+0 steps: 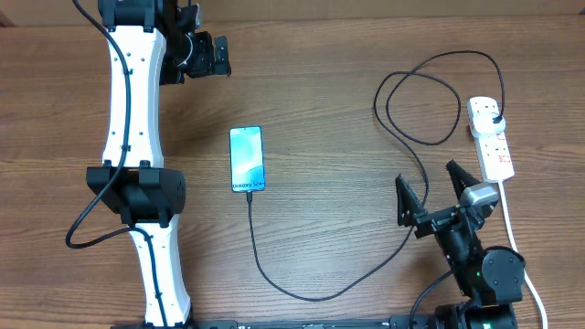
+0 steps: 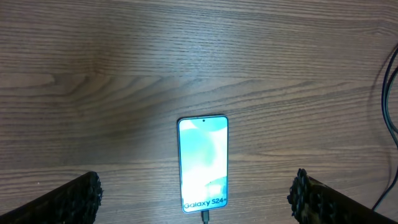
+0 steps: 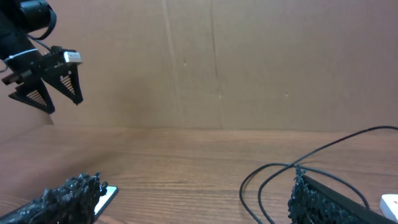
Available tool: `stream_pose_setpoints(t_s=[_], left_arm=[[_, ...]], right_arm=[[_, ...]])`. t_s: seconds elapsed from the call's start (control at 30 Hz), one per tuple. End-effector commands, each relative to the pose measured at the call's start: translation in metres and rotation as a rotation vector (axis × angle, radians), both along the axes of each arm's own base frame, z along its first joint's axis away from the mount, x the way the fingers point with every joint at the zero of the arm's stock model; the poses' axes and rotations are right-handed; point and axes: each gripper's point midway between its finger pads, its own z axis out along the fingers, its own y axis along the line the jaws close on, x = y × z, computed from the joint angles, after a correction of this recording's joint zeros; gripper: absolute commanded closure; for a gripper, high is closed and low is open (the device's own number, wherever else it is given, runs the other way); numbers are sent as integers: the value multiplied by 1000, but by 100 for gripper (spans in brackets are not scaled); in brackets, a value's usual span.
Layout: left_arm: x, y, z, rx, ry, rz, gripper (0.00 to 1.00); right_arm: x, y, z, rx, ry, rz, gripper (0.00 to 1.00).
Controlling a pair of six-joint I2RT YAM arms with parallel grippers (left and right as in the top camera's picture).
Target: Plug charger to phone and switch on socket
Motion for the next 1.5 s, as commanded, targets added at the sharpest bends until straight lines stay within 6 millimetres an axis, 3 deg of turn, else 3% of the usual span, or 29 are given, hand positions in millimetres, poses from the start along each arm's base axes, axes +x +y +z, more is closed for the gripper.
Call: stream_pose_setpoints(t_s=[0.0, 0.4, 0.77, 1.0, 1.47], left_arm=[[0, -3, 10, -2, -28, 0, 0], [0, -3, 10, -2, -28, 0, 0], [0, -3, 10, -2, -28, 0, 0], [0, -3, 10, -2, -28, 0, 0], [0, -3, 10, -2, -28, 0, 0]], right_arm=[[-5, 0, -5, 4, -35, -5, 0], [-13, -2, -23, 1, -13, -6, 0], [-12, -1, -56, -10, 81, -3, 0], [-8, -11, -55, -6, 59, -66, 0], [-9, -10, -57, -7, 67, -58, 0]])
